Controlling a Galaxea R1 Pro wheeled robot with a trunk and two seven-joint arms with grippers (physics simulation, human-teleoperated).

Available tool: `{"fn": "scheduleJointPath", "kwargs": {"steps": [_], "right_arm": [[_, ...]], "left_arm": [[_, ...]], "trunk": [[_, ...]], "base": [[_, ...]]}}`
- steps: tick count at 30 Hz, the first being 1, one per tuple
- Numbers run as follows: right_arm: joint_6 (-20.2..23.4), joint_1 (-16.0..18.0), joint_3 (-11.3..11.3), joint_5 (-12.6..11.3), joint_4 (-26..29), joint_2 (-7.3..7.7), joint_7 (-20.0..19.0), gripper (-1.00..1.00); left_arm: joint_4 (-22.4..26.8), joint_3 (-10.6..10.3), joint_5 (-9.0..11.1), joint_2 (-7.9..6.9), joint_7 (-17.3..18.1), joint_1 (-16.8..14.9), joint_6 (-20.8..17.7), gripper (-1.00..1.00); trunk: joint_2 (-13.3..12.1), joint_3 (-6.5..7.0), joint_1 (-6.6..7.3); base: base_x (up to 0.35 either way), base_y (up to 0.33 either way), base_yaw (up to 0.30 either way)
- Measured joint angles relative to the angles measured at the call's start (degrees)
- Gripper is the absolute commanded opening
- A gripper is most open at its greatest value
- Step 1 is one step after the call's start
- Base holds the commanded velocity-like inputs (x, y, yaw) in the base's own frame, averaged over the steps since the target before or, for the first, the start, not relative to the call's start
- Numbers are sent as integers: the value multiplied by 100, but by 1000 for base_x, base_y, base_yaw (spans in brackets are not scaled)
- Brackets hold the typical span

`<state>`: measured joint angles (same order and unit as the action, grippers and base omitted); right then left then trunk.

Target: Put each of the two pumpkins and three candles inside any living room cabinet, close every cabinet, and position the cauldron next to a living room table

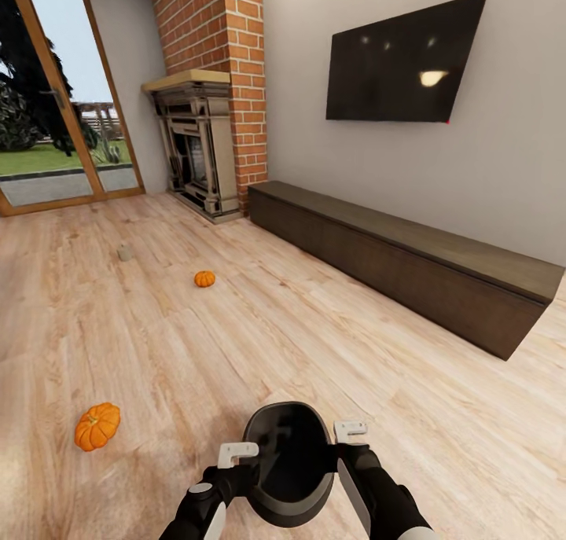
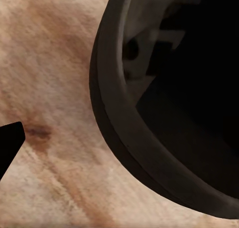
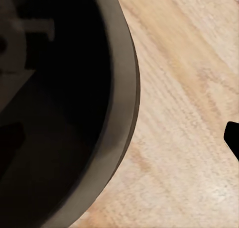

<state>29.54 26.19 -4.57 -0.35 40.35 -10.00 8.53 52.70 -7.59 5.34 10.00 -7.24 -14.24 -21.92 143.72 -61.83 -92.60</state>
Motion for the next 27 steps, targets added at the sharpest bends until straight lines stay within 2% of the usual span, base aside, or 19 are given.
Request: {"fn": "scheduleJointPath", "kwargs": {"steps": [5, 15, 27], "right_arm": [[-5, 0, 0, 0, -1, 0, 0, 100], [-17, 0, 0, 0, -1, 0, 3, 100], [-19, 0, 0, 0, -9, 0, 9, 100]], "left_arm": [[-4, -5, 2, 0, -5, 0, -5, 100], [3, -5, 2, 0, 3, 0, 5, 100], [-38, -6, 2, 0, -5, 0, 258, 100]], "trunk": [[0, 0, 0], [0, 0, 0], [16, -265, -31]], "base": [[201, -15, 0], [22, -3, 0], [0, 0, 0]]}}
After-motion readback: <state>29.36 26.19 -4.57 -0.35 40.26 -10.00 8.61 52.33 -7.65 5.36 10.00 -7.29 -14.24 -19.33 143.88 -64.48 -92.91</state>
